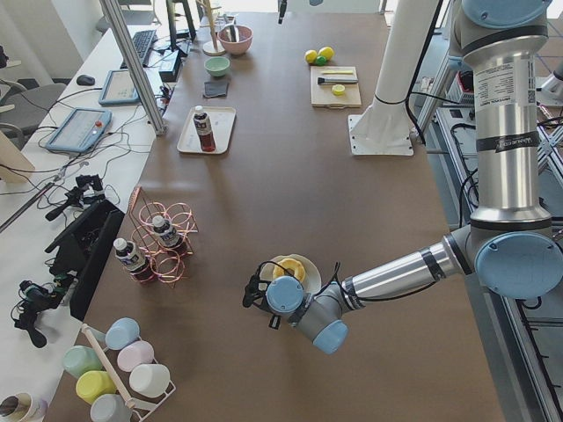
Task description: Place donut on tray
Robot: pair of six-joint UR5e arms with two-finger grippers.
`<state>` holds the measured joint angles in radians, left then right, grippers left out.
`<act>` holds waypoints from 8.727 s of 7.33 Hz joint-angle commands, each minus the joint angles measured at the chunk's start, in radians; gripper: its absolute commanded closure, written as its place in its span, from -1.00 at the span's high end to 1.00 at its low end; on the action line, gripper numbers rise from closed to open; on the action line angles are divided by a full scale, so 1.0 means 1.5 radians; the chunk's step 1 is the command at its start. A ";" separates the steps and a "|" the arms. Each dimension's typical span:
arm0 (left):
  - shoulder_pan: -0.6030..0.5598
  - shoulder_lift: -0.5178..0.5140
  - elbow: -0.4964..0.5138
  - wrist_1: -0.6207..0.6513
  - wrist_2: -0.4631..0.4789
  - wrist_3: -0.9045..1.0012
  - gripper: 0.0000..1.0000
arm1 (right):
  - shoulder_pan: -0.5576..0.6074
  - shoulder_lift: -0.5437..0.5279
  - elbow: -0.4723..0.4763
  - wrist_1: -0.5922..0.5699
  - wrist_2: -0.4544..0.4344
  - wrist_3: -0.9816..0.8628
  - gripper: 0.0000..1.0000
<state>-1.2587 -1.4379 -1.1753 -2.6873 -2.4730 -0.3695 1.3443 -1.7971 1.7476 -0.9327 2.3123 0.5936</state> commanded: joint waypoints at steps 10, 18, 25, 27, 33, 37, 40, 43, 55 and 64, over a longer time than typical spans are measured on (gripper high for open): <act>0.107 -0.063 -0.300 0.087 0.047 -0.408 -1.00 | -0.004 0.000 0.004 -0.008 0.065 0.097 0.90; 0.408 -0.490 -0.481 0.702 0.338 -0.611 -1.00 | -0.252 0.145 0.130 -0.061 0.019 0.519 0.91; 0.510 -0.633 -0.386 0.713 0.443 -0.740 -1.00 | -0.415 0.290 0.221 -0.162 -0.117 0.839 0.38; 0.515 -0.630 -0.387 0.701 0.443 -0.745 -1.00 | -0.459 0.314 0.224 -0.165 -0.163 0.913 0.06; 0.516 -0.623 -0.388 0.683 0.444 -0.750 -1.00 | -0.435 0.313 0.278 -0.254 -0.142 0.923 0.11; 0.517 -0.622 -0.389 0.683 0.446 -0.750 -1.00 | -0.500 0.283 0.278 -0.268 -0.228 0.910 0.20; 0.517 -0.618 -0.394 0.683 0.454 -0.750 -1.00 | -0.511 0.291 0.264 -0.265 -0.246 0.916 0.06; 0.517 -0.618 -0.394 0.683 0.454 -0.750 -1.00 | -0.521 0.295 0.255 -0.263 -0.257 0.932 -0.26; 0.317 -0.344 -0.550 0.678 0.263 -0.370 0.97 | -0.396 0.417 0.070 -0.266 -0.250 1.000 -1.00; 0.215 -0.249 -0.522 0.604 0.205 -0.263 0.97 | -0.363 0.711 -0.358 -0.192 -0.257 1.009 -1.00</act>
<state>-0.9183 -1.8121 -1.9638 -1.7804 -2.1654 -0.7751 0.8150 -0.8228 1.3212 -1.2498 1.9333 2.0556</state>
